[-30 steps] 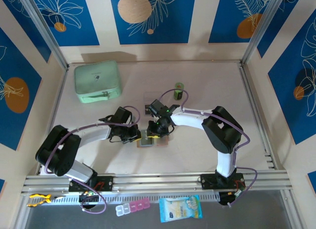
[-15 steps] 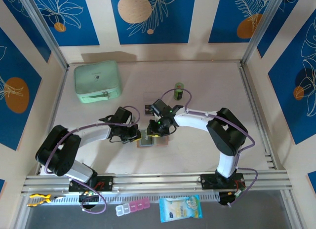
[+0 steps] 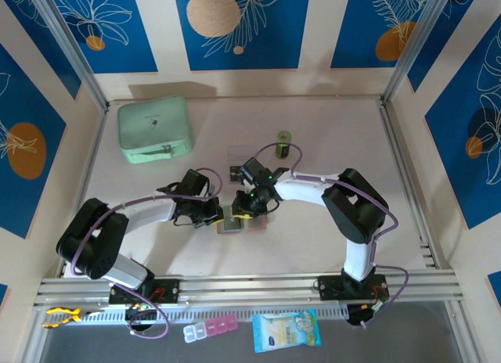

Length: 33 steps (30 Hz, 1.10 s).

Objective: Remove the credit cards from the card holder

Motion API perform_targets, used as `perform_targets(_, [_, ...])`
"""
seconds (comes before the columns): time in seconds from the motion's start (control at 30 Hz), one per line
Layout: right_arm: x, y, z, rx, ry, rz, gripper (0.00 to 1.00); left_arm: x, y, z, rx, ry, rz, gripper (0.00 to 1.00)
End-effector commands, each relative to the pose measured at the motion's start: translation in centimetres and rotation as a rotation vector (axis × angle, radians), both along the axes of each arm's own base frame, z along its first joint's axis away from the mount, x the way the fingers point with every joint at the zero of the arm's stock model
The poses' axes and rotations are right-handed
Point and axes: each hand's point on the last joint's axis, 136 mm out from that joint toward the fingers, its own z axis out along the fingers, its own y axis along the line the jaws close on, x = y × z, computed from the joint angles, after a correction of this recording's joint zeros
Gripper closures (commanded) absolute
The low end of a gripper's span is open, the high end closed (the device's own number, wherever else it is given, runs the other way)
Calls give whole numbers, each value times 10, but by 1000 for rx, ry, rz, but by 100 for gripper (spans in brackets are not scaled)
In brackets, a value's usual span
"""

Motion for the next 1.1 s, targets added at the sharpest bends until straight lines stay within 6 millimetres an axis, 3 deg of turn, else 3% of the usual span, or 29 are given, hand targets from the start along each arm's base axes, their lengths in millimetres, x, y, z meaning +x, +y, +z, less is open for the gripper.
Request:
perform_targets(0.0, [-5, -2, -6, 1, 34, 15, 75, 1, 5, -4, 29, 14, 0, 97])
perform_targets(0.33, [-8, 8, -3, 103, 63, 25, 78, 1, 4, -4, 27, 14, 0, 97])
perform_targets(0.63, [-7, -14, -18, -9, 85, -25, 78, 1, 5, -1, 24, 10, 1, 95])
perform_targets(1.07, [0, -17, -3, -38, -5, -1, 78, 0, 6, -2, 27, 12, 2, 94])
